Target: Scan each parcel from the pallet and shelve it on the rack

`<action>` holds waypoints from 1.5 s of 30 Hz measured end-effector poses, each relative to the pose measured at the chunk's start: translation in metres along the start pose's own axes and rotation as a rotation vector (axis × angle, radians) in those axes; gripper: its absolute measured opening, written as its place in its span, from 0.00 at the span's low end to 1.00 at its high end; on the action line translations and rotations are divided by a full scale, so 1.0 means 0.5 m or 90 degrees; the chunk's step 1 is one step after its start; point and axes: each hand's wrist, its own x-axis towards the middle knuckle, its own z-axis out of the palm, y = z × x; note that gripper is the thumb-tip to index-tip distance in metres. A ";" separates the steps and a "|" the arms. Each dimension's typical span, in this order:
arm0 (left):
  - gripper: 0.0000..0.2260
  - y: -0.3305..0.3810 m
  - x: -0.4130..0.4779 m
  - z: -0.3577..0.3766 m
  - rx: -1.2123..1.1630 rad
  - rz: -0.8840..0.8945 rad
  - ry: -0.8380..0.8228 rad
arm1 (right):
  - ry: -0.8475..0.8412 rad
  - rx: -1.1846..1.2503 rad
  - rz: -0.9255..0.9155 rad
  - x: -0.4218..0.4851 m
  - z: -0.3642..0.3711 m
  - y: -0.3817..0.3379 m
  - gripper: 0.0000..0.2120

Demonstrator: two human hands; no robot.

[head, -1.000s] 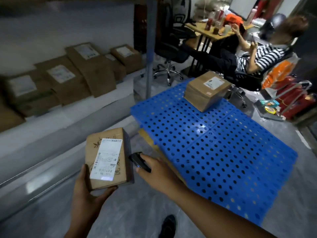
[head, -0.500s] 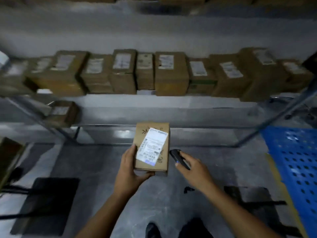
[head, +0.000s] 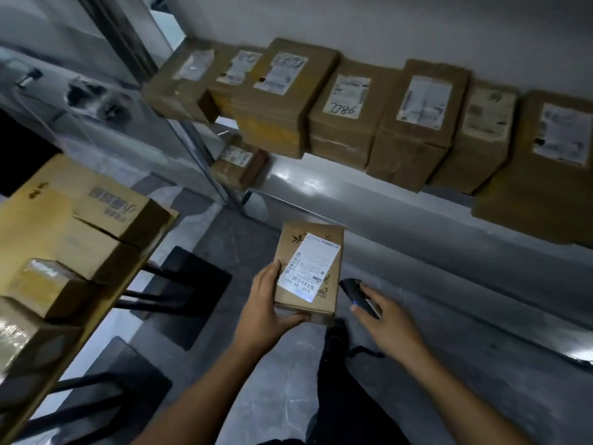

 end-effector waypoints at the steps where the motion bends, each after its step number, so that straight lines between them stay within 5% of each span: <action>1: 0.53 -0.006 0.020 -0.015 0.008 -0.013 0.006 | -0.017 -0.008 -0.002 0.028 0.004 -0.020 0.35; 5: 0.53 -0.029 0.106 -0.065 0.028 -0.041 0.034 | -0.075 -0.040 -0.015 0.129 0.012 -0.097 0.39; 13: 0.54 -0.105 0.245 -0.130 0.014 -0.069 0.047 | -0.081 -0.116 -0.023 0.268 0.046 -0.218 0.28; 25: 0.55 -0.309 0.450 -0.200 -0.100 -0.069 -0.059 | -0.032 -0.088 0.064 0.396 0.186 -0.353 0.22; 39: 0.54 -0.533 0.719 -0.091 -0.089 0.001 -0.022 | 0.030 -0.066 0.070 0.710 0.313 -0.300 0.16; 45: 0.53 -0.597 0.825 -0.052 -0.023 0.071 -0.007 | 0.037 -0.036 0.047 0.829 0.333 -0.253 0.04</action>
